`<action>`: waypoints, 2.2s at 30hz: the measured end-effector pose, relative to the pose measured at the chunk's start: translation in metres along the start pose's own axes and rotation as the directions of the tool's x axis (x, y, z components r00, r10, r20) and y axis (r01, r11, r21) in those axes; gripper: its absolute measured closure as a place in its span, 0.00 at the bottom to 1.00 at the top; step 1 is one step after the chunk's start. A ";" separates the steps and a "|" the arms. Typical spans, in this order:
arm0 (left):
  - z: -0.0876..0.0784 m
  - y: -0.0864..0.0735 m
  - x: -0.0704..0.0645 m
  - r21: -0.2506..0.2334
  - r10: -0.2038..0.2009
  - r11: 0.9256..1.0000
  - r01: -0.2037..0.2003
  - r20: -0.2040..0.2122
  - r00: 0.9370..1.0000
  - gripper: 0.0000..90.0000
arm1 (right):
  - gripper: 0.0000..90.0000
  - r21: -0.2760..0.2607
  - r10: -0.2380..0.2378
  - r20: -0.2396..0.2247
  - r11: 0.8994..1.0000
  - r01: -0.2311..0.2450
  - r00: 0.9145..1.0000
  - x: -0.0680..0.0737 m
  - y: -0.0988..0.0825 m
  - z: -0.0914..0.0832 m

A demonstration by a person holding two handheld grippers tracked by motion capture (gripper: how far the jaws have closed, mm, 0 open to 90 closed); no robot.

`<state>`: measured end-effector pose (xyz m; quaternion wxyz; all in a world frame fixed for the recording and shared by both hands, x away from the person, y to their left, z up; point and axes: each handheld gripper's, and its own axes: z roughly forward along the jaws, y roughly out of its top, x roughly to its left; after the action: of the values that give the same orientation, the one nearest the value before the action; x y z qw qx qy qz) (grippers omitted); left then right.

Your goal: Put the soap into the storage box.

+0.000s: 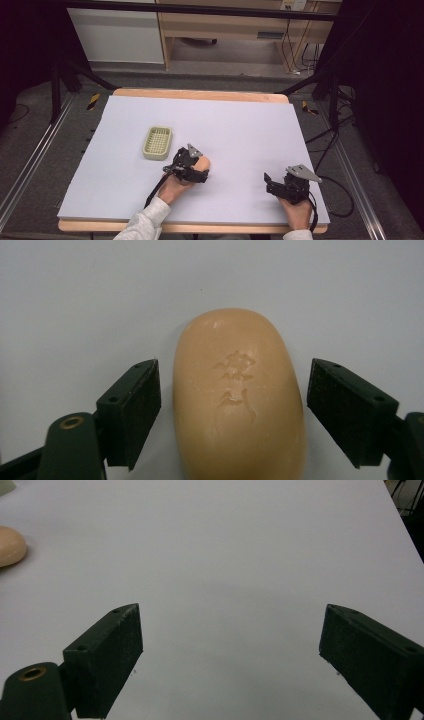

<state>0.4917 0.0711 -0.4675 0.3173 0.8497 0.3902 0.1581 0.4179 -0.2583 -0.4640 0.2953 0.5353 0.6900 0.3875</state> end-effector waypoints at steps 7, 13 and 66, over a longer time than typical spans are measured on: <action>0.006 -0.002 -0.001 0.016 -0.004 1.000 0.004 -0.015 1.000 0.27 | 0.12 0.002 -0.003 -0.001 1.000 0.003 1.000 0.000 0.000 0.000; 0.007 -0.002 -0.001 0.020 -0.012 1.000 0.012 -0.006 1.000 0.32 | 0.12 0.006 0.000 -0.004 1.000 0.000 1.000 0.000 0.000 0.001; -0.031 0.003 0.009 -0.054 -0.039 0.998 0.038 -0.014 0.999 0.35 | 0.11 0.015 -0.002 -0.010 1.000 0.002 1.000 0.000 0.000 0.000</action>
<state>0.4831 0.0889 -0.4422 0.3402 0.8319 0.4045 0.1690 0.4183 -0.2586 -0.4644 0.2880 0.5348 0.6950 0.3846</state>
